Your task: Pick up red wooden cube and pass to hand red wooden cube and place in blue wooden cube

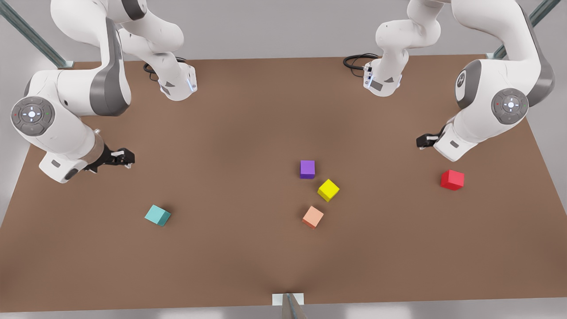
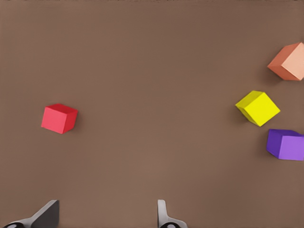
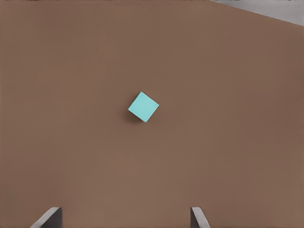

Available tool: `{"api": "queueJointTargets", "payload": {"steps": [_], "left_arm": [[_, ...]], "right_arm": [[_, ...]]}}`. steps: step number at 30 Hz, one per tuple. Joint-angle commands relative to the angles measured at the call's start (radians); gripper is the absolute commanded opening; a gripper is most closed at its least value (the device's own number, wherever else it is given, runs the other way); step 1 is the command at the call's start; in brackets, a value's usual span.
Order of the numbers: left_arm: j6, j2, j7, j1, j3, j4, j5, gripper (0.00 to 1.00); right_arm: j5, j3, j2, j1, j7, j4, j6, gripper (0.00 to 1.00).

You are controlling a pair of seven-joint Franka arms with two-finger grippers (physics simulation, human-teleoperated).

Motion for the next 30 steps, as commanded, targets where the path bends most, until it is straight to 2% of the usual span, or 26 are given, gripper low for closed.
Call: {"api": "queueJointTargets", "payload": {"steps": [1,3,5,10,14,18,30], "left_arm": [[0.026,0.001,-0.036,0.001,0.0,0.001,-0.002,1.0],[0.026,0.022,-0.036,0.001,0.0,0.004,0.001,1.0],[0.036,0.146,-0.027,0.001,0.044,0.071,0.004,1.0],[0.355,0.314,0.69,0.045,0.252,0.004,0.0,1.0],[0.589,0.321,1.05,0.045,0.333,-0.157,0.0,1.0],[0.685,0.346,1.125,0.082,0.342,-0.226,0.004,1.0],[0.757,0.424,1.183,0.131,0.344,-0.308,0.008,1.0]], "right_arm": [[0.007,0.0,-0.001,-0.001,-0.03,0.001,0.029,1.0],[0.005,0.0,-0.001,-0.001,-0.026,0.001,0.029,1.0],[0.008,0.0,0.0,-0.001,-0.026,0.001,0.029,1.0],[0.015,0.0,0.0,0.0,-0.029,-0.013,0.029,1.0],[0.051,0.0,0.008,-0.015,-0.042,-0.016,0.029,1.0],[0.163,-0.004,0.034,-0.067,-0.044,-0.009,0.02,1.0],[0.136,-0.004,0.033,-0.055,-0.045,-0.005,0.0,1.0]]}}
